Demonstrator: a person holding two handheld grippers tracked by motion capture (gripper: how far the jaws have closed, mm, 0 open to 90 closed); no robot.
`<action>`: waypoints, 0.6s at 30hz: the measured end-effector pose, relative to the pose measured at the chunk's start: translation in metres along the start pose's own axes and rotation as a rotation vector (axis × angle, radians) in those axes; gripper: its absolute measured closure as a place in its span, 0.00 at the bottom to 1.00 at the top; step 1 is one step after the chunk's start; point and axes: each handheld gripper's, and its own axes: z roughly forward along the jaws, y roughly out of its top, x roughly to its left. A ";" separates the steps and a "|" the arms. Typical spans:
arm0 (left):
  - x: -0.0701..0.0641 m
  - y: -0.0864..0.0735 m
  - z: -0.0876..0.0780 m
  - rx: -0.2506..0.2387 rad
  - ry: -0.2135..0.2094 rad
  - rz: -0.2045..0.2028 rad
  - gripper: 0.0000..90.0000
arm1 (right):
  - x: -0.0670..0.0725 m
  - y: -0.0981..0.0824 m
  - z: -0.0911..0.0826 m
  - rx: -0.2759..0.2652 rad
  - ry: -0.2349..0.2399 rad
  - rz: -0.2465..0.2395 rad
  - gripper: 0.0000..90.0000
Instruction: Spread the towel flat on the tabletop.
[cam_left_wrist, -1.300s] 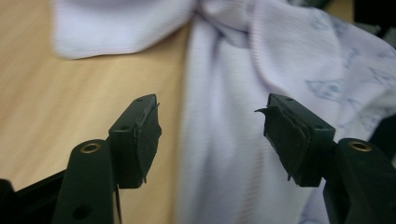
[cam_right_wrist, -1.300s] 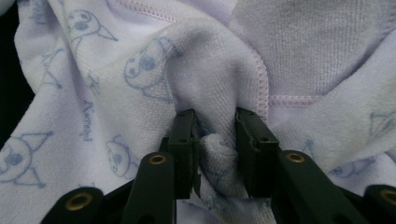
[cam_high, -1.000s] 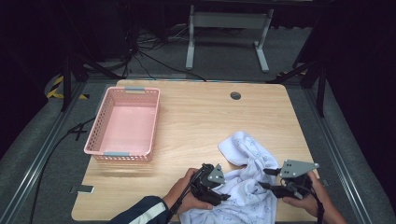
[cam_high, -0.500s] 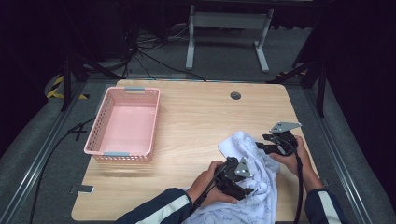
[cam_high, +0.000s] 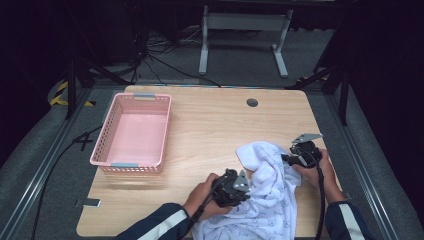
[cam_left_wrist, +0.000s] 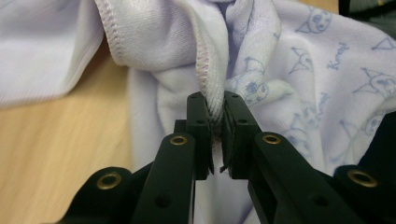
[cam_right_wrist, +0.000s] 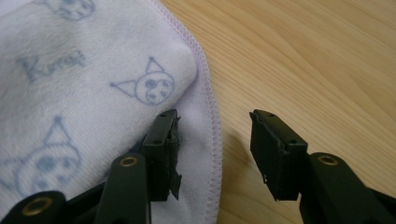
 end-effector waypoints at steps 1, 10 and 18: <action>0.004 -0.006 -0.007 -0.008 -0.004 -0.019 0.92 | -0.006 -0.003 -0.003 0.009 -0.052 0.011 0.59; 0.025 -0.044 -0.039 0.004 0.065 -0.149 0.90 | -0.030 -0.018 -0.010 0.018 -0.134 0.119 0.58; 0.048 -0.025 -0.041 -0.102 0.119 -0.270 0.52 | -0.039 -0.021 -0.011 0.015 -0.150 0.141 0.52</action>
